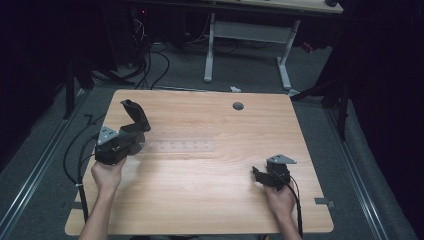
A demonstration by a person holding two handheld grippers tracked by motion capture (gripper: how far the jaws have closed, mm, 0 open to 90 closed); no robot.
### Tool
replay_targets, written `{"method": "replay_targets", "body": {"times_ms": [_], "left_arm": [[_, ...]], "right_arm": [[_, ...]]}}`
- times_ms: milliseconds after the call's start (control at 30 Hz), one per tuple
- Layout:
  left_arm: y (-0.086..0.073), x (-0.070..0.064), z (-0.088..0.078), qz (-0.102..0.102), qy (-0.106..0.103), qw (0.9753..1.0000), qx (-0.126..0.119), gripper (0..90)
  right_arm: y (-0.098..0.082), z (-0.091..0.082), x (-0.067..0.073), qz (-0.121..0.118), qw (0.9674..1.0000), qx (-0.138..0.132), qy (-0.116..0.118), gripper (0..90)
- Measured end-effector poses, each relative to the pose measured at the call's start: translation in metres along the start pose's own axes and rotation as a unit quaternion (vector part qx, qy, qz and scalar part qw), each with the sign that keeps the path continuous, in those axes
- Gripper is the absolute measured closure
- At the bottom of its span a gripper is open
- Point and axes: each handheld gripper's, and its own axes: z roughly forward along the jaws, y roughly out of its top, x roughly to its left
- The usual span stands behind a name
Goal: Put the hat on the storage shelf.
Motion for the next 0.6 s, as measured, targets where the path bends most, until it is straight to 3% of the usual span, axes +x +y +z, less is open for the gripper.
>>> {"method": "replay_targets", "body": {"times_ms": [133, 267, 600], "left_arm": [[0.001, 0.003, -0.004, -0.015, 0.010, 0.9998, 0.003, 55.7], [-0.002, 0.006, -0.010, -0.013, 0.017, 0.9997, 0.010, 44.4], [-0.016, 0.013, -0.030, -0.030, 0.016, 0.9993, 0.017, 38.7]], "right_arm": [[0.000, 0.000, 0.000, 0.000, 1.0000, 0.000, 0.000, 35.3], [0.000, 0.000, 0.000, 0.001, 1.0000, 0.000, 0.000, 35.2], [0.000, 0.000, 0.000, 0.000, 1.0000, 0.000, 0.000, 35.2]]}}
